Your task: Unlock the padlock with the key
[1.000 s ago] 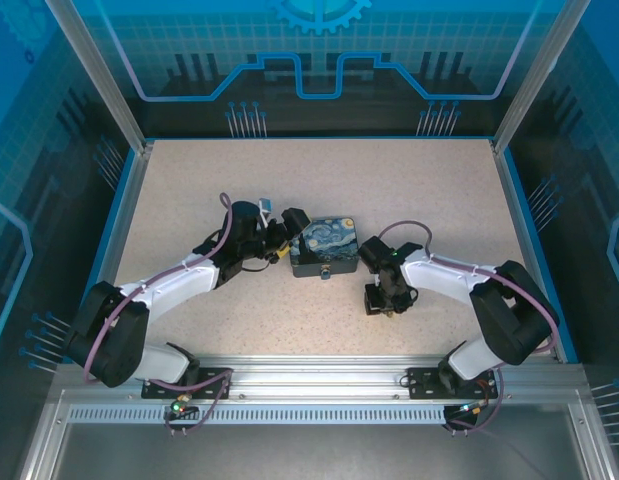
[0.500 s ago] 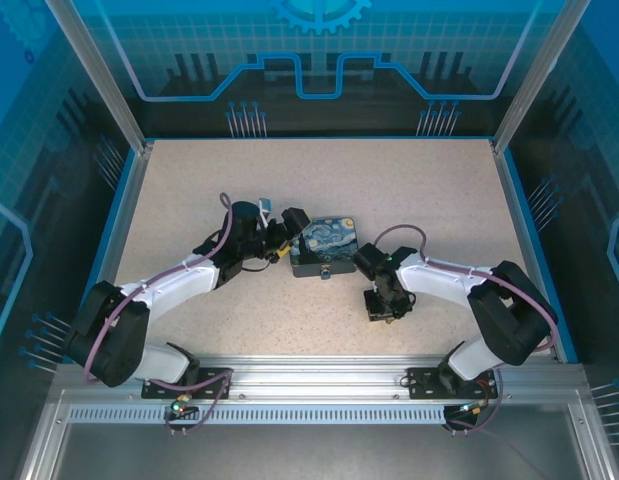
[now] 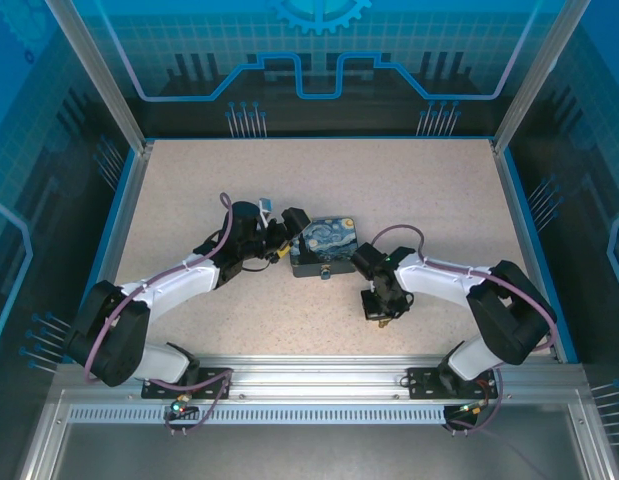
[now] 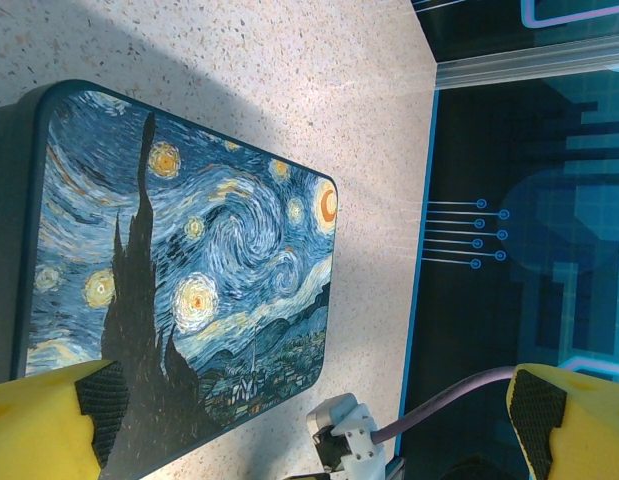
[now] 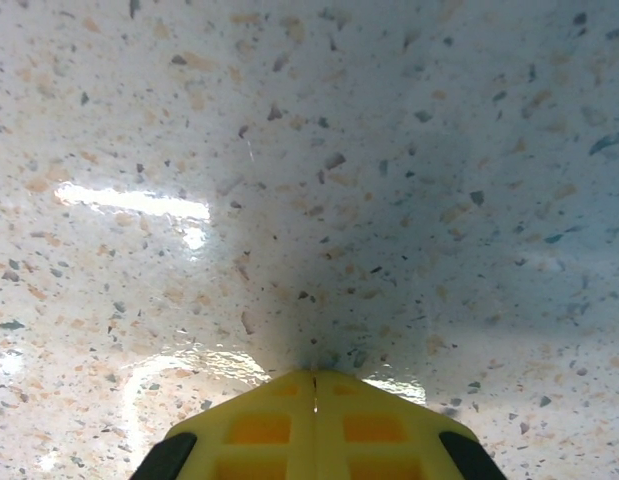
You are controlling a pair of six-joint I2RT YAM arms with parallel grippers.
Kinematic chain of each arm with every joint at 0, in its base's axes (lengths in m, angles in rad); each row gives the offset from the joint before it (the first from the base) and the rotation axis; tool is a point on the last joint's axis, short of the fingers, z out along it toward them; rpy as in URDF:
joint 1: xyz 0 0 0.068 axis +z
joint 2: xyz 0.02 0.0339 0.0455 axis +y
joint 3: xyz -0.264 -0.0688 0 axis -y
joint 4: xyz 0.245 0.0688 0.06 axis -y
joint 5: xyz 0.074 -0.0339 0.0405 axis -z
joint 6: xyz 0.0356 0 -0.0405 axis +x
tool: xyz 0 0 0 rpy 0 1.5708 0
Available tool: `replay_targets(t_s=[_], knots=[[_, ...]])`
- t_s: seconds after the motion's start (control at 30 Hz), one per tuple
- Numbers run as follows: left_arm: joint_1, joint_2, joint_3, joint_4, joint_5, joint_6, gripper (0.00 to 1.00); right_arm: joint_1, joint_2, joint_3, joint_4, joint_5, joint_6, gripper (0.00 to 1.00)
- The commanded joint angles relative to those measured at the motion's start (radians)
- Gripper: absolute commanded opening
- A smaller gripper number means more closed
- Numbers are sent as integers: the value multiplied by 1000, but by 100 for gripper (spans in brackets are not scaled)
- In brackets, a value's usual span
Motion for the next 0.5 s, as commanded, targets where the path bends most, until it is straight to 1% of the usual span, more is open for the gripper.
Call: replay_targets(t_s=[0.0, 0.17, 0.27, 0.47], knots=[[3, 9, -1, 13, 7, -13, 99, -9, 37, 24, 9, 11, -16, 0], [2, 8, 5, 7, 7, -11, 99, -16, 58, 76, 10, 1, -26, 0], [3, 5, 5, 2, 6, -9, 99, -18, 74, 137, 11, -7, -28, 0], [3, 3, 11, -8, 5, -7, 99, -20, 134, 202, 27, -16, -32, 0]])
